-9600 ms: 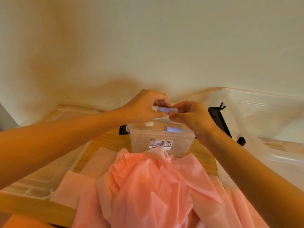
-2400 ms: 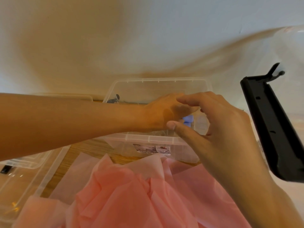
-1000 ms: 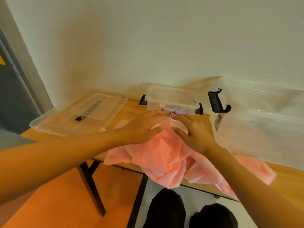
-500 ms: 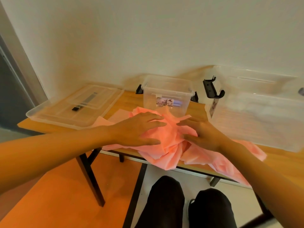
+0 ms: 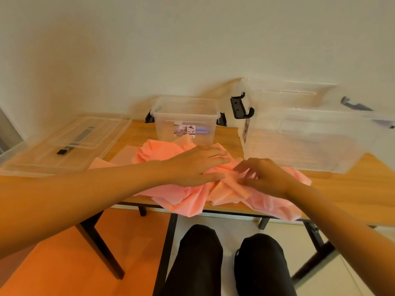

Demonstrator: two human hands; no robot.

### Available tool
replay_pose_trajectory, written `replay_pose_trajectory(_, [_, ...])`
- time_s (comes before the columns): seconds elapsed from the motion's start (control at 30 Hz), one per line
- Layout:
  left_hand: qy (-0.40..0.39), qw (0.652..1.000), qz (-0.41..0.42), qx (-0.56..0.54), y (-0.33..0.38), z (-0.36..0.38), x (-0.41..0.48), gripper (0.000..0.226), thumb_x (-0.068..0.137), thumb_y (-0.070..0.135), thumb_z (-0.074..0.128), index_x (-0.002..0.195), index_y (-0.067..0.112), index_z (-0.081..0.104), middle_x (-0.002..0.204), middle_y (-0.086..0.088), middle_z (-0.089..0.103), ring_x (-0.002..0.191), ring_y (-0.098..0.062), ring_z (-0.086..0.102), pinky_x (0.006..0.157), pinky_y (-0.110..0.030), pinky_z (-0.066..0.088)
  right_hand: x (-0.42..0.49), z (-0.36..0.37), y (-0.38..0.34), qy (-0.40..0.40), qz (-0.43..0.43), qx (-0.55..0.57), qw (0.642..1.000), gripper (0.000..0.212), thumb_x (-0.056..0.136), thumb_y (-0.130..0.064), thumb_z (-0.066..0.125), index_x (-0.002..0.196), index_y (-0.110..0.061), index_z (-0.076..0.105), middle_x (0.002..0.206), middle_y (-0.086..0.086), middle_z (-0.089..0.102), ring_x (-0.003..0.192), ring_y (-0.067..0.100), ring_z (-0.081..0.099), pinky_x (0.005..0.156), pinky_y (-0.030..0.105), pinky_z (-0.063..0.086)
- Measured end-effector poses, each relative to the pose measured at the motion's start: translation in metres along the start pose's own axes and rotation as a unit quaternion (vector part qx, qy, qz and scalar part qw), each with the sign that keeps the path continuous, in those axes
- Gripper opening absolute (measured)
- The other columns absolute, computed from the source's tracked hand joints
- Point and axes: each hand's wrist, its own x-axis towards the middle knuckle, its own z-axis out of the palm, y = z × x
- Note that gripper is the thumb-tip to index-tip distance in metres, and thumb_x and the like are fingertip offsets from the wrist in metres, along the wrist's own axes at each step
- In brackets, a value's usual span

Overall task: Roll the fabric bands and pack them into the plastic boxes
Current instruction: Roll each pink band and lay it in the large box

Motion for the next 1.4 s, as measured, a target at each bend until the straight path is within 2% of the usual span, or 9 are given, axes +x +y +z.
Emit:
replay_pose_trajectory(0.13, [0.001,1.000,0.016,0.022,0.013,0.003,0.019,0.047,0.101,0.026,0.050,0.144,0.007,0.051,0.152,-0.013,0.044,0.141,-0.027,0.038,0.113,-0.034,0.026,-0.009,-0.001,0.010,-0.028,0.015,0.009,0.999,0.040,0.094,-0.003,0.063,0.127,-0.024,0.067,0.127,-0.007,0.066,0.102,0.008,0.064,0.082,0.014,0.050])
replay_pose_trajectory(0.2, [-0.005,0.999,0.026,0.033,0.006,0.012,0.030,0.045,0.102,0.019,0.053,0.145,0.007,0.050,0.152,-0.014,0.043,0.141,-0.028,0.037,0.115,-0.035,0.027,-0.009,0.001,0.014,-0.002,0.044,0.027,0.999,0.046,0.093,0.005,0.058,0.129,-0.023,0.065,0.129,-0.002,0.065,0.105,0.013,0.065,0.084,0.019,0.054])
replay_pose_trajectory(0.4, [-0.011,0.997,0.036,0.063,-0.006,0.022,0.049,0.047,0.105,0.025,0.047,0.149,0.010,0.045,0.155,-0.010,0.042,0.143,-0.027,0.035,0.116,-0.044,0.030,0.002,0.010,0.018,0.042,0.136,-0.010,0.990,0.045,0.096,-0.016,0.069,0.138,-0.026,0.058,0.132,0.002,0.063,0.111,0.021,0.063,0.094,0.032,0.054])
replay_pose_trajectory(0.57, [-0.031,0.997,0.037,0.064,-0.011,0.028,0.060,0.049,0.108,0.029,0.040,0.153,0.010,0.037,0.160,-0.012,0.035,0.148,-0.026,0.029,0.119,-0.037,0.022,0.010,0.015,0.020,0.070,0.156,0.022,0.985,0.043,0.093,-0.009,0.071,0.132,-0.022,0.063,0.113,0.002,0.073,0.088,0.014,0.063,0.083,0.028,0.055])
replay_pose_trajectory(0.7, [-0.025,0.998,0.048,0.041,-0.008,0.029,0.066,0.050,0.108,0.029,0.039,0.154,0.008,0.036,0.158,-0.013,0.037,0.147,-0.025,0.031,0.118,-0.032,0.018,0.011,0.010,0.018,0.111,0.152,0.098,0.977,0.036,0.093,-0.002,0.067,0.125,-0.018,0.066,0.104,0.001,0.074,0.088,0.015,0.064,0.081,0.030,0.056])
replay_pose_trajectory(0.8, [-0.003,0.999,0.042,-0.022,-0.006,0.027,0.070,0.054,0.105,0.026,0.049,0.154,0.007,0.036,0.158,-0.011,0.038,0.146,-0.024,0.033,0.120,-0.033,0.024,0.008,-0.003,0.018,0.154,0.131,0.191,0.961,0.032,0.094,-0.002,0.066,0.119,-0.020,0.068,0.097,-0.002,0.070,0.089,0.012,0.065,0.083,0.033,0.059])
replay_pose_trajectory(0.93, [0.030,0.990,0.020,-0.137,0.001,0.012,0.074,0.064,0.096,0.012,0.065,0.153,0.008,0.036,0.156,-0.008,0.041,0.143,-0.019,0.039,0.116,-0.029,0.031,0.001,-0.027,0.015,0.165,0.078,0.297,0.937,0.034,0.097,0.003,0.058,0.116,-0.023,0.069,0.096,0.004,0.065,0.098,0.027,0.066,0.077,0.038,0.060])
replay_pose_trajectory(1.17, [0.072,0.952,0.020,-0.298,0.020,-0.029,0.078,0.066,0.087,0.003,0.064,0.147,0.023,0.047,0.145,0.009,0.054,0.136,-0.004,0.047,0.114,-0.035,0.039,-0.002,-0.084,0.001,0.157,-0.041,0.317,0.934,0.040,0.098,0.005,0.055,0.122,-0.026,0.067,0.104,0.013,0.063,0.105,0.031,0.068,0.092,0.048,0.054])
replay_pose_trajectory(1.4, [0.051,0.882,-0.054,-0.466,0.035,-0.059,0.078,0.046,0.084,0.018,0.072,0.126,0.027,0.055,0.124,-0.002,0.066,0.118,-0.018,0.062,0.103,-0.041,0.049,-0.002,-0.147,-0.030,0.149,-0.104,0.292,0.939,0.044,0.097,0.009,0.052,0.123,-0.023,0.067,0.100,0.011,0.063,0.088,0.016,0.063,0.079,0.032,0.052])
